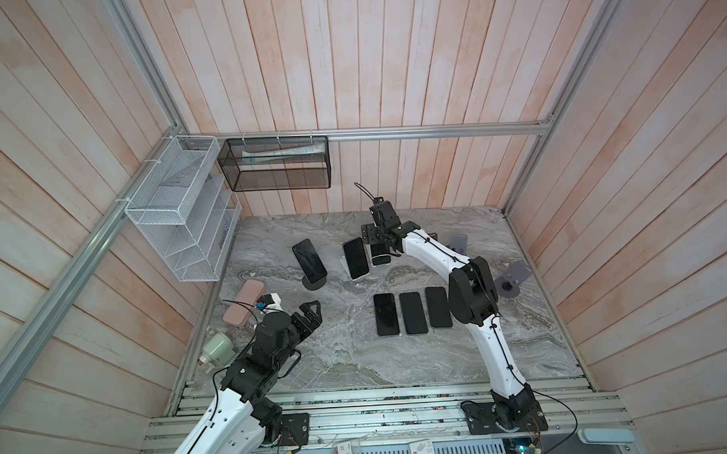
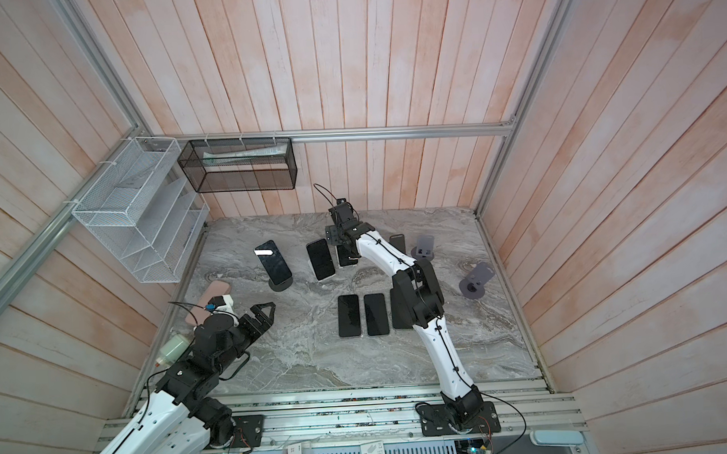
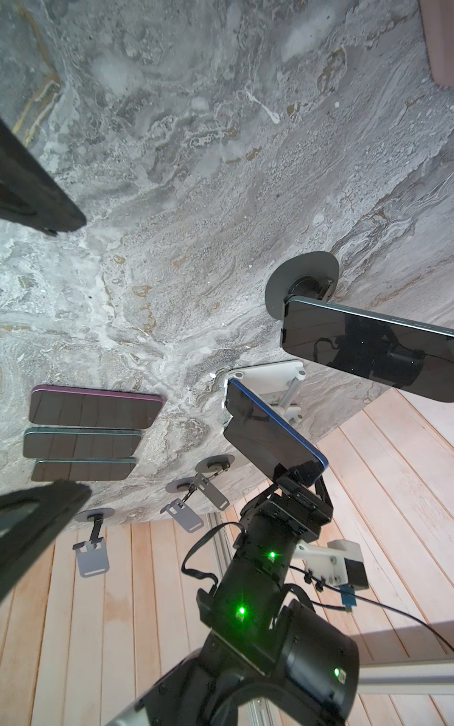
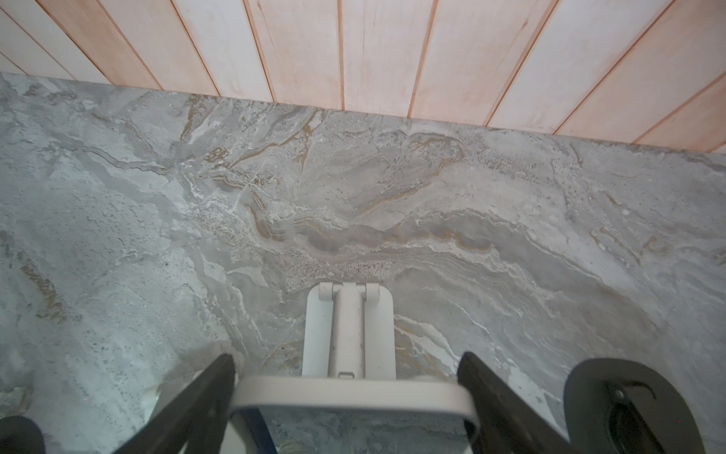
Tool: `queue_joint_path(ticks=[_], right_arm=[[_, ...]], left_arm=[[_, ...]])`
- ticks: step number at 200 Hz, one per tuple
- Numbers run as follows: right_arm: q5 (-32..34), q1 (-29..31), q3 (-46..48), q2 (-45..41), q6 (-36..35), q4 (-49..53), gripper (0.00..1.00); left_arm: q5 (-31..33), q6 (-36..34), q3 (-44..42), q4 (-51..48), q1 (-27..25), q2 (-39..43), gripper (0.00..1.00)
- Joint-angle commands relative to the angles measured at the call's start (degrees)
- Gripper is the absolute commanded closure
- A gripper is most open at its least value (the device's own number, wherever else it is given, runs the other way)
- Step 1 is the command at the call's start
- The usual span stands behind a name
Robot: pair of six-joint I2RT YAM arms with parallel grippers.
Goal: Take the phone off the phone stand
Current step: 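Close the right gripper on the phone's top edge and lift it off, then carry the black phone with the right gripper toward the row of flat phones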
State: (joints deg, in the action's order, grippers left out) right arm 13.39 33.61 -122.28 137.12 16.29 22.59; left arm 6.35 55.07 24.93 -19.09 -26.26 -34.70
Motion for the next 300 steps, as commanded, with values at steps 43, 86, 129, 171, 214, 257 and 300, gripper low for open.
queue_joint_path(ticks=[43, 86, 129, 171, 214, 257, 300], right_arm=[[0.4, 0.3, 1.6, -0.7, 1.2, -1.2, 0.25], [0.7, 0.3, 5.3, -3.9, 0.8, -3.6, 0.32], [1.7, 0.6, 11.4, -11.4, 0.3, -7.0, 0.33], [2.7, 0.7, 16.3, -18.0, -1.2, -8.6, 0.34], [5.2, 0.8, 25.7, -26.7, -2.4, -9.1, 0.34], [7.3, -0.1, 44.3, -42.4, -3.3, -12.1, 0.34], [9.9, -4.3, 58.2, -54.5, -4.8, -8.9, 0.34]], left_arm=[[0.0, -1.2, -0.8, -0.5, 0.4, 0.7, 0.0], [0.2, -1.5, -0.4, -0.7, 0.4, 0.9, 0.0], [-0.9, -2.9, 0.7, 0.3, 0.5, -0.1, 0.0], [-1.3, -4.2, 2.5, 0.7, 0.5, -2.3, 0.0], [-1.7, -4.9, 2.7, 1.0, 0.6, -2.2, 0.0], [-2.0, -6.2, 1.7, 3.9, 0.6, -3.2, 0.0], [-5.0, -6.8, 1.4, 10.3, 0.7, -7.1, 0.0]])
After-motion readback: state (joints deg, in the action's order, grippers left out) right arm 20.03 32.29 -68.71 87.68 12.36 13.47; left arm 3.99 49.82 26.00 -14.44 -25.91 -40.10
